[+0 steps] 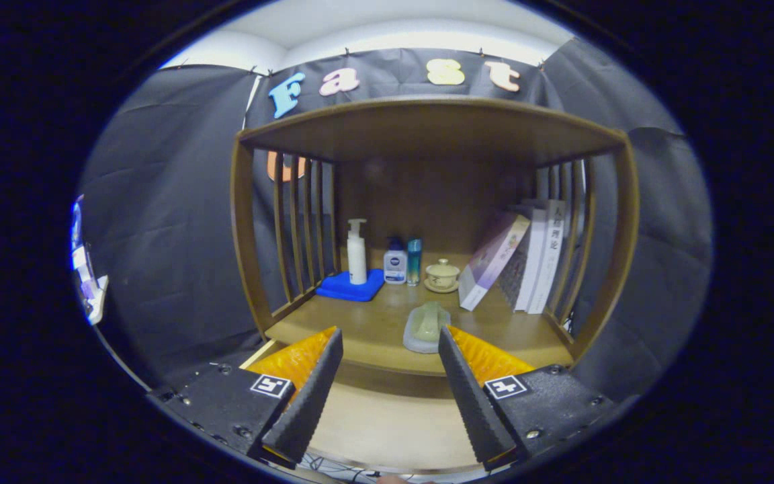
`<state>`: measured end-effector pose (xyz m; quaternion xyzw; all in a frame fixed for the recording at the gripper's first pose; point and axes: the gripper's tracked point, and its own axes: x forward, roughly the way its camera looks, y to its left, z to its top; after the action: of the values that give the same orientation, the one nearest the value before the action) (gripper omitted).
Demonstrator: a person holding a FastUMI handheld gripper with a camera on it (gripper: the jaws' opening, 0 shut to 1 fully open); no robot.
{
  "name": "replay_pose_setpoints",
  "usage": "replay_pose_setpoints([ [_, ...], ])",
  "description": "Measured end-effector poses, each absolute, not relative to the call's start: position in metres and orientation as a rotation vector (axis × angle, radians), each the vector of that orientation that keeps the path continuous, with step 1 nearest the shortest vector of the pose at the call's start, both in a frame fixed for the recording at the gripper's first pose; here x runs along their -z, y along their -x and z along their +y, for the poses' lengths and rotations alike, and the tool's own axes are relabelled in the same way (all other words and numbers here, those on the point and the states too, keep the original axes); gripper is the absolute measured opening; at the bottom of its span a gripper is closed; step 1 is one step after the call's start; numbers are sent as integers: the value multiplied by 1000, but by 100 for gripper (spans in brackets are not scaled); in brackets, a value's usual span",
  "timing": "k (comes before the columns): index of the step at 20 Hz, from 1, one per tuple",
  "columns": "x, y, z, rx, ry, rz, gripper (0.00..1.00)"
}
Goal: Pull open the drawer, take out the items inside it, and place them on the countertop above the cabinet.
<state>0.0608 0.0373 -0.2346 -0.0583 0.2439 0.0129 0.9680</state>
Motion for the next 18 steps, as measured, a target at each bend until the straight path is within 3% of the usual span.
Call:
replay_pose_setpoints([
  [3, 239, -27, 42, -35, 144, 463, 99],
  [13, 277, 53, 51, -22, 152, 342, 99],
  [18, 326, 77, 43, 13, 123, 411, 99],
])
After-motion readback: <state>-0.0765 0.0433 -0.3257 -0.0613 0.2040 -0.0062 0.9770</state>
